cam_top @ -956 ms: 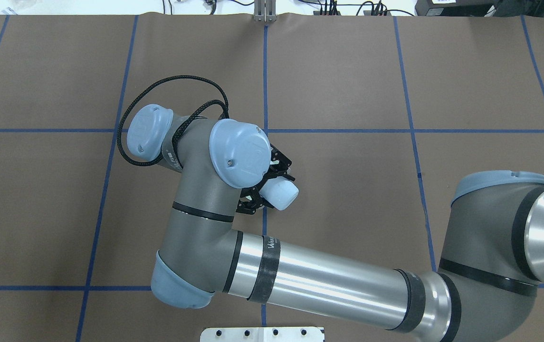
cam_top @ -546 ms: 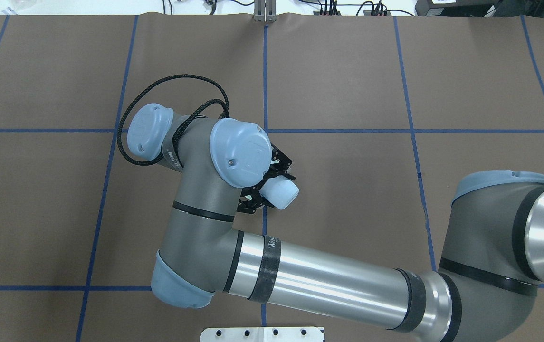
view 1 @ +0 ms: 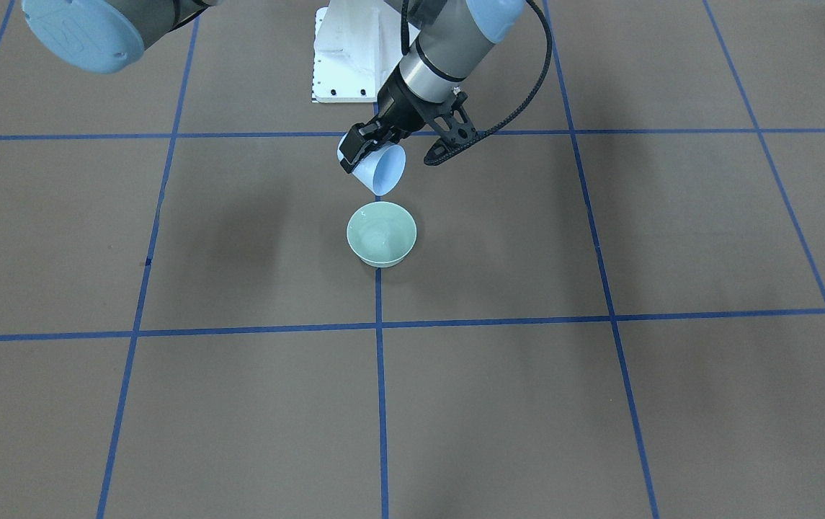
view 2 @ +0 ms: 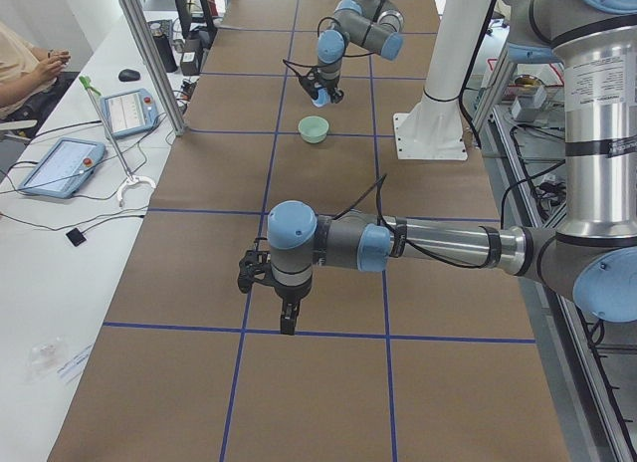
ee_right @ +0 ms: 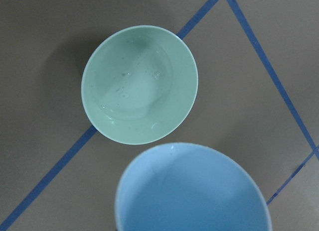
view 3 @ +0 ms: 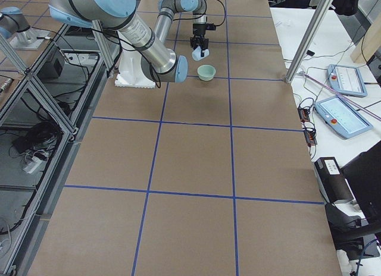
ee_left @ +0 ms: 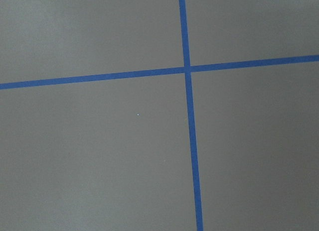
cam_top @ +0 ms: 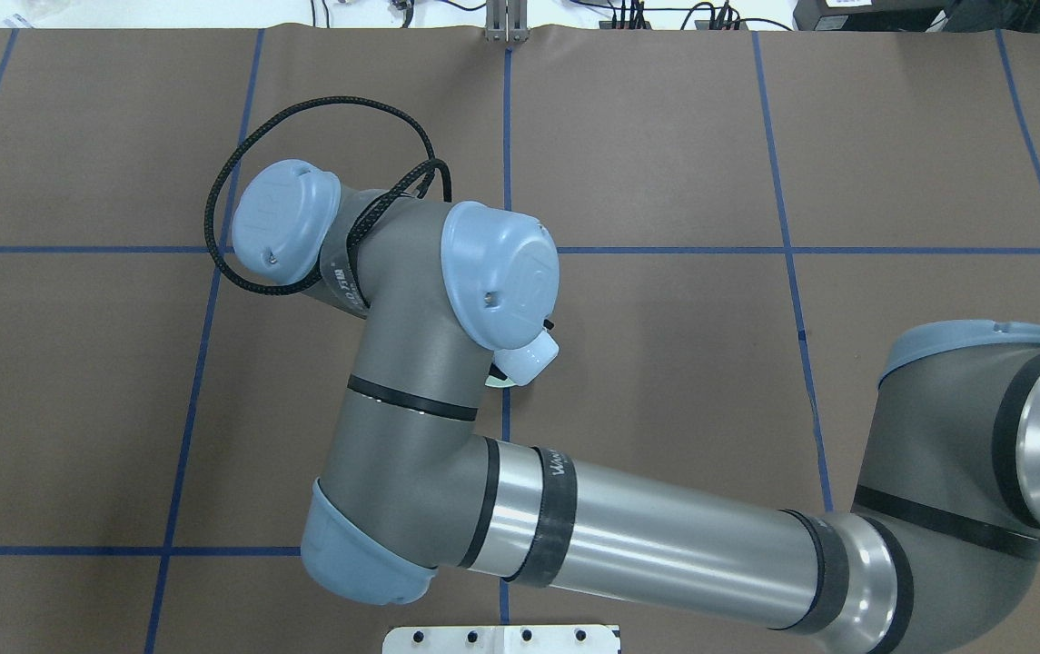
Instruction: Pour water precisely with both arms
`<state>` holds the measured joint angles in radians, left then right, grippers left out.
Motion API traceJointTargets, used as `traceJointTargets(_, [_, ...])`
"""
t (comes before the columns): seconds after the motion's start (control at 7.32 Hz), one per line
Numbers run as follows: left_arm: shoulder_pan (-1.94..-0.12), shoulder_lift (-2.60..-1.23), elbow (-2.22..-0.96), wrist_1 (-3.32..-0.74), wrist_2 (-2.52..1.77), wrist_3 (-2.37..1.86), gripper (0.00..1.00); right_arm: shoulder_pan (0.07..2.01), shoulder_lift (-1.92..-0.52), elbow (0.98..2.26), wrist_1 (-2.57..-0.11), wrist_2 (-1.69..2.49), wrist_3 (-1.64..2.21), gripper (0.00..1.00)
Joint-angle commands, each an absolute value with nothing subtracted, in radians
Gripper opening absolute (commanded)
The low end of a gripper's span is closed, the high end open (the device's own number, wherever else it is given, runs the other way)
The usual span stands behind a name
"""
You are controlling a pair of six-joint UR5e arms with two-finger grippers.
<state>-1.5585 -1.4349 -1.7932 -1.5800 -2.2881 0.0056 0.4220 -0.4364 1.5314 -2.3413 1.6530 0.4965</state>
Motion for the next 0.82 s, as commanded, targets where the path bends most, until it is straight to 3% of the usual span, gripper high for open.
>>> traceJointTargets(0.0, [-1.559, -1.433, -1.795, -1.582, -2.289, 0.006, 1.0, 0.443, -0.573, 1.751, -2.245, 1.657, 0.583, 0.0])
traceJointTargets(0.68, [-1.559, -1.427, -1.801, -1.582, -2.29, 0.008, 1.0, 0.48, -0.889, 2.044, -1.93, 1.548, 0.834, 0.0])
